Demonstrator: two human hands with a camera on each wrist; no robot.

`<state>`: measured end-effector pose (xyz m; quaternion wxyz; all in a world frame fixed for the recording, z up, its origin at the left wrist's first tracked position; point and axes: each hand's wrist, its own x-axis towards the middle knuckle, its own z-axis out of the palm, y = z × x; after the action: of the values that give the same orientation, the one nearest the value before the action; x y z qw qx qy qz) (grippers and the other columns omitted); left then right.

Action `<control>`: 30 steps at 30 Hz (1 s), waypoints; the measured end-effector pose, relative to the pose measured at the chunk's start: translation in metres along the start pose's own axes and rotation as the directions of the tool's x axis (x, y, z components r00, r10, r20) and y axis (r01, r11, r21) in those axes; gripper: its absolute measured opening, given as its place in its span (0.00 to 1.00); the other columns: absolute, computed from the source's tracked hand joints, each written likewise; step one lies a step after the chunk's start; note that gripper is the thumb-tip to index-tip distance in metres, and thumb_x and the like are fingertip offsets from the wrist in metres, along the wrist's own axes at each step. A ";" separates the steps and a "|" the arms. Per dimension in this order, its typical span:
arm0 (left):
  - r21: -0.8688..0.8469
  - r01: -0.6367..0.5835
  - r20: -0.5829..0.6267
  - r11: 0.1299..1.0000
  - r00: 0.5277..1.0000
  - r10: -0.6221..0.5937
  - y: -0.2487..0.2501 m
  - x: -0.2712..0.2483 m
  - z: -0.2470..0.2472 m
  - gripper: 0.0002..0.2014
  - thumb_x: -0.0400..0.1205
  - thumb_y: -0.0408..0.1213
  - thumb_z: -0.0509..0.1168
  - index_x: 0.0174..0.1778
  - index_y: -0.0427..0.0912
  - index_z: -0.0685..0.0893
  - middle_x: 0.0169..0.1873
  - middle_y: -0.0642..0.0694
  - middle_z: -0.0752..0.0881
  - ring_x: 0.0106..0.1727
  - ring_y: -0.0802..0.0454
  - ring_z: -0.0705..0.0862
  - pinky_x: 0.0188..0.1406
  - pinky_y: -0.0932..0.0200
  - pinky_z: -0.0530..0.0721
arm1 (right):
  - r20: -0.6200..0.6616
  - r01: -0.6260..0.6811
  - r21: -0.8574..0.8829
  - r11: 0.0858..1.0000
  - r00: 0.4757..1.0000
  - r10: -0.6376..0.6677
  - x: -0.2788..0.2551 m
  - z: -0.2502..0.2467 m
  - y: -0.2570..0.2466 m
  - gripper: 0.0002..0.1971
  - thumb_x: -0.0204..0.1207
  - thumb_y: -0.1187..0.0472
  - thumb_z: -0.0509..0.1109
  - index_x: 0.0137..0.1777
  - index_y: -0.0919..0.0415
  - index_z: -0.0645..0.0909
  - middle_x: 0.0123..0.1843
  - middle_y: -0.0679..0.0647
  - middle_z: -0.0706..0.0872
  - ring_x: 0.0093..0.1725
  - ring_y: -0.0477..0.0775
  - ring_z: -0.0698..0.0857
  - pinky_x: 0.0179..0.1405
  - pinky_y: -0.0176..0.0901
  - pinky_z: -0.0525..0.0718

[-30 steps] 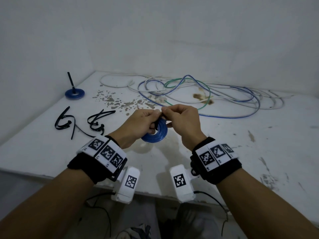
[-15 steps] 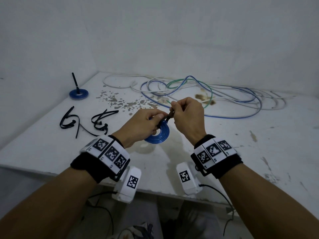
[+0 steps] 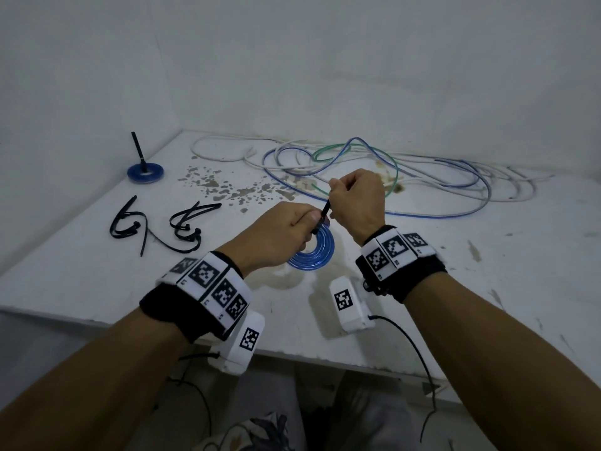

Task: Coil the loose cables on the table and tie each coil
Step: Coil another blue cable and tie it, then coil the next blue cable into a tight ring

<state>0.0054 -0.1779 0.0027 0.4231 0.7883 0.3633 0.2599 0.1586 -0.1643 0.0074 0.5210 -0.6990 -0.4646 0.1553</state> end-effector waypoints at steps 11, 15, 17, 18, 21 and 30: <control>0.205 -0.024 -0.115 0.978 0.992 0.048 -0.003 -0.008 -0.011 0.17 0.88 0.41 0.60 0.46 0.31 0.87 0.26 0.43 0.75 0.25 0.55 0.68 0.27 0.61 0.68 | 0.024 -0.039 0.026 0.999 0.999 0.038 -0.007 0.021 -0.011 0.16 0.75 0.66 0.70 0.25 0.65 0.76 0.29 0.66 0.87 0.32 0.66 0.88 0.38 0.57 0.90; 0.169 0.096 -0.171 0.981 0.983 -0.067 0.000 -0.006 -0.040 0.17 0.87 0.39 0.59 0.45 0.29 0.86 0.26 0.45 0.76 0.26 0.52 0.70 0.29 0.56 0.68 | 0.038 -0.053 0.117 0.992 0.998 0.049 -0.002 0.042 -0.023 0.20 0.75 0.66 0.70 0.20 0.62 0.77 0.20 0.58 0.83 0.24 0.61 0.88 0.32 0.61 0.90; 0.049 0.174 -0.209 0.983 0.965 -0.161 -0.004 -0.007 -0.062 0.16 0.84 0.35 0.58 0.47 0.27 0.86 0.26 0.45 0.76 0.30 0.49 0.70 0.33 0.54 0.68 | 0.077 -0.054 0.205 0.977 0.996 0.039 0.001 0.052 -0.033 0.19 0.78 0.64 0.71 0.23 0.63 0.80 0.21 0.56 0.84 0.21 0.55 0.87 0.32 0.60 0.91; 0.001 0.215 -0.220 0.977 0.953 -0.209 -0.008 -0.009 -0.076 0.15 0.84 0.32 0.57 0.47 0.26 0.87 0.27 0.44 0.77 0.32 0.48 0.71 0.35 0.52 0.68 | 0.102 -0.052 0.256 0.965 0.994 0.027 0.002 0.058 -0.037 0.17 0.79 0.63 0.72 0.27 0.64 0.82 0.24 0.57 0.86 0.21 0.53 0.86 0.32 0.58 0.91; -0.086 0.346 -0.245 0.934 0.902 -0.356 -0.030 -0.016 -0.123 0.12 0.85 0.29 0.59 0.46 0.33 0.89 0.32 0.39 0.82 0.33 0.46 0.72 0.29 0.56 0.67 | 0.157 -0.001 0.337 0.941 0.986 -0.055 0.007 0.077 -0.048 0.14 0.77 0.56 0.76 0.35 0.66 0.84 0.31 0.59 0.89 0.30 0.56 0.89 0.34 0.53 0.90; -0.483 0.275 -0.674 0.831 0.489 -0.554 -0.130 0.025 -0.234 0.10 0.75 0.29 0.78 0.32 0.33 0.84 0.35 0.39 0.87 0.30 0.47 0.87 0.35 0.52 0.91 | 0.399 0.204 0.084 0.975 0.890 -0.221 0.018 0.132 -0.058 0.15 0.79 0.55 0.75 0.35 0.65 0.84 0.34 0.59 0.89 0.25 0.47 0.81 0.31 0.43 0.83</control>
<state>-0.1929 0.0029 0.0124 0.3857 0.3984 0.6470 0.5234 0.0475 -0.0712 0.0088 0.4408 -0.5860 -0.6330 0.2482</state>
